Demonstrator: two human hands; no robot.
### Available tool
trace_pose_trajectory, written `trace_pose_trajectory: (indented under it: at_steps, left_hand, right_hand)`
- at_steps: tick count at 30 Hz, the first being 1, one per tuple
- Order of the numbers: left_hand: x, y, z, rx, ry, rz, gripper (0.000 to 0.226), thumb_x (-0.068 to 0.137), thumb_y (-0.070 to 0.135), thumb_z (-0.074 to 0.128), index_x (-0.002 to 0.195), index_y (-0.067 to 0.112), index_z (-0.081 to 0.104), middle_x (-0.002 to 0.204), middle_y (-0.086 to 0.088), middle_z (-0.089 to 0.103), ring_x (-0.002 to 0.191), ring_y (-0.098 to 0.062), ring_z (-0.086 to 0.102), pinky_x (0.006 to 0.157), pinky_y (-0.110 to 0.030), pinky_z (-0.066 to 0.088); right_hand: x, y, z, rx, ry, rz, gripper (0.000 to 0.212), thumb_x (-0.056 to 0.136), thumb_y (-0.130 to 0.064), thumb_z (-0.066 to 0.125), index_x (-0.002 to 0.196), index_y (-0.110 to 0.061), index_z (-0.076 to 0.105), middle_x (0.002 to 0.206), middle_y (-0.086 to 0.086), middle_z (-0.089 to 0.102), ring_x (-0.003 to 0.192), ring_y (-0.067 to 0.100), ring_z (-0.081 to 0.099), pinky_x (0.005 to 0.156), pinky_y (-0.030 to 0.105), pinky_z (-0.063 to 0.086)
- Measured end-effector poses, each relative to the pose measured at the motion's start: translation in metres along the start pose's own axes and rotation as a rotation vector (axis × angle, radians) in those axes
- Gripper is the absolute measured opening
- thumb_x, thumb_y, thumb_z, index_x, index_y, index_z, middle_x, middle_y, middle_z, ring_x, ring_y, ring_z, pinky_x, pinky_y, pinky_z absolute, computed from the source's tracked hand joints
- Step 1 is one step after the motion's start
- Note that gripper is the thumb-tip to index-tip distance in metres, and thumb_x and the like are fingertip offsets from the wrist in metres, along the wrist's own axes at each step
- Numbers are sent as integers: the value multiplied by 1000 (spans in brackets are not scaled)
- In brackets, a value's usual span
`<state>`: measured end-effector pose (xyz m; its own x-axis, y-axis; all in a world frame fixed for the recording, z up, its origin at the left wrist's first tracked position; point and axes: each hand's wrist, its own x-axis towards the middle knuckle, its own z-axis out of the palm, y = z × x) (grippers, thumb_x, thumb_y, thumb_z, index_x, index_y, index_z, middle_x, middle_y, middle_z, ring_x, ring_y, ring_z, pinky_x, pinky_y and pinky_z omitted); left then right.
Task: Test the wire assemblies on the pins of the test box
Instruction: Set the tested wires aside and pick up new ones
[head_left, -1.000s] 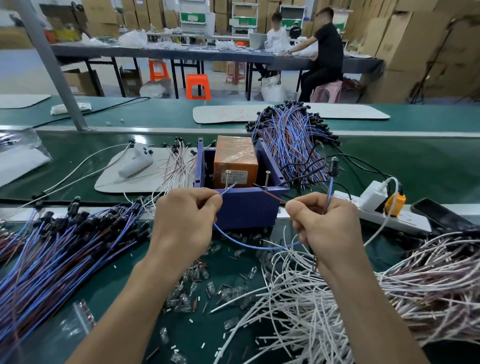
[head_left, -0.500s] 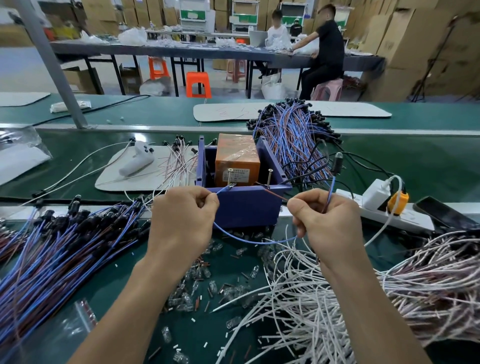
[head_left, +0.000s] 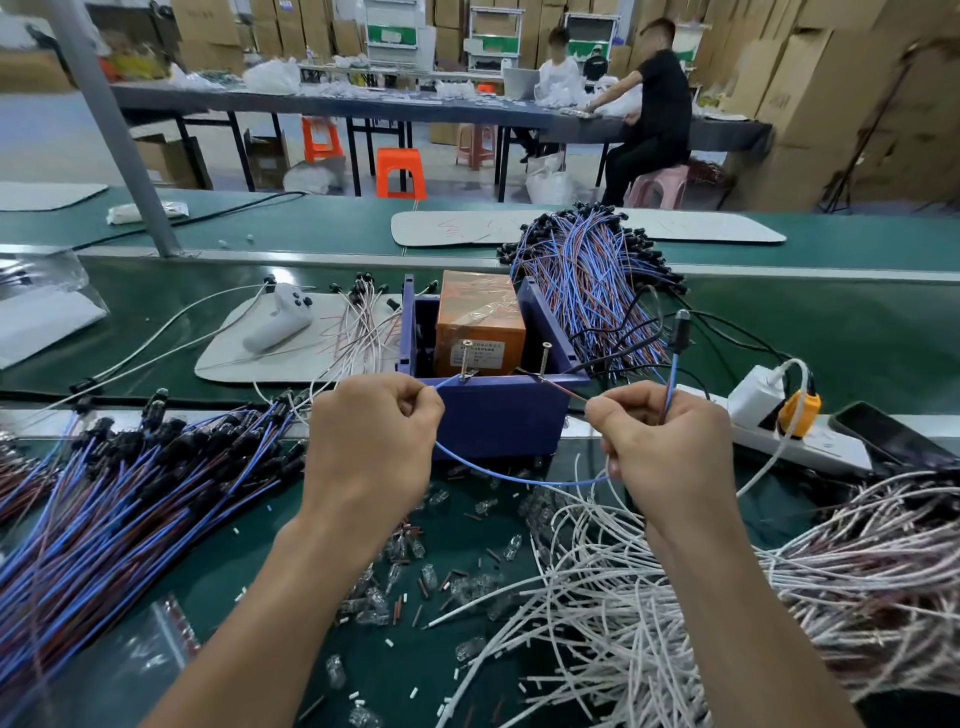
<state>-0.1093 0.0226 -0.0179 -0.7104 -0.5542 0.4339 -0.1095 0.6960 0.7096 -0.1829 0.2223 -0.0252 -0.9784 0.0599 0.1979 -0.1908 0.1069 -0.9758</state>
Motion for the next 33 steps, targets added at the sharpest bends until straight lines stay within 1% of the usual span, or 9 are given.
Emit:
trace_pose_trajectory:
  at_steps: [8, 11, 14, 17, 20, 23, 27, 30, 33]
  left_hand:
    - [-2, 3, 1, 8, 1, -23, 28, 93, 23, 69, 66, 20, 74, 47, 8, 59, 52, -14, 57, 50, -23, 45]
    - [-2, 4, 0, 31, 6, -6, 31, 93, 23, 68, 63, 18, 71, 41, 8, 51, 44, -15, 49, 46, -13, 34]
    - [-2, 3, 1, 50, 17, -1, 37, 93, 21, 67, 56, 17, 64, 37, 7, 42, 39, -13, 39, 44, -14, 28]
    - [-3, 4, 1, 34, 22, -11, 35, 92, 22, 68, 58, 19, 67, 41, 8, 51, 46, -14, 50, 46, -14, 35]
    - [-4, 8, 0, -6, 25, -15, 31, 89, 24, 70, 58, 24, 69, 53, 18, 61, 60, -7, 60, 49, -15, 41]
    - [-7, 13, -1, -49, 9, -47, 27, 82, 34, 69, 55, 30, 67, 52, 21, 61, 53, -5, 59, 47, -22, 42]
    - [-7, 14, 0, -336, -44, -160, 13, 81, 30, 70, 69, 34, 75, 41, 8, 53, 35, -6, 38, 37, -25, 38]
    - [-2, 13, -2, -503, -34, -386, 15, 82, 27, 73, 67, 25, 76, 41, 8, 46, 39, -12, 33, 42, -27, 32]
    - [6, 10, -7, -394, 63, -490, 17, 79, 38, 74, 66, 50, 73, 41, 12, 55, 48, -17, 47, 55, -30, 43]
  right_hand:
    - [7, -3, 8, -108, 47, -64, 16, 76, -18, 81, 72, -33, 76, 53, -3, 66, 46, 10, 52, 56, 35, 50]
    - [11, -1, 10, -145, 108, -63, 14, 77, -21, 82, 65, -24, 74, 50, -6, 65, 44, 7, 53, 59, 37, 54]
    - [11, -1, 10, -178, 148, -70, 18, 76, -25, 82, 62, -24, 72, 50, -9, 65, 43, 7, 53, 61, 40, 55]
    - [6, -1, 10, -133, 104, -74, 3, 71, -31, 78, 71, -31, 75, 49, -7, 64, 43, 8, 51, 56, 37, 50]
    - [0, -2, 7, -77, 23, -72, 7, 66, -32, 77, 73, -32, 77, 51, -5, 64, 45, 8, 48, 55, 30, 44]
    - [-5, -5, 3, -29, -47, -53, 5, 70, -25, 81, 72, -28, 78, 52, -5, 62, 46, 8, 46, 52, 27, 41]
    - [-11, -6, -8, 24, -155, 20, 11, 79, -12, 82, 74, -20, 77, 55, 2, 51, 46, 11, 35, 45, 22, 30]
    - [-16, -11, -16, 118, -189, 99, 20, 82, -6, 79, 69, -19, 76, 57, 5, 46, 48, 12, 29, 44, 21, 26]
    - [-21, -15, -28, 353, -215, 267, 20, 78, -7, 78, 64, -20, 74, 49, -4, 41, 42, 8, 26, 57, 26, 28]
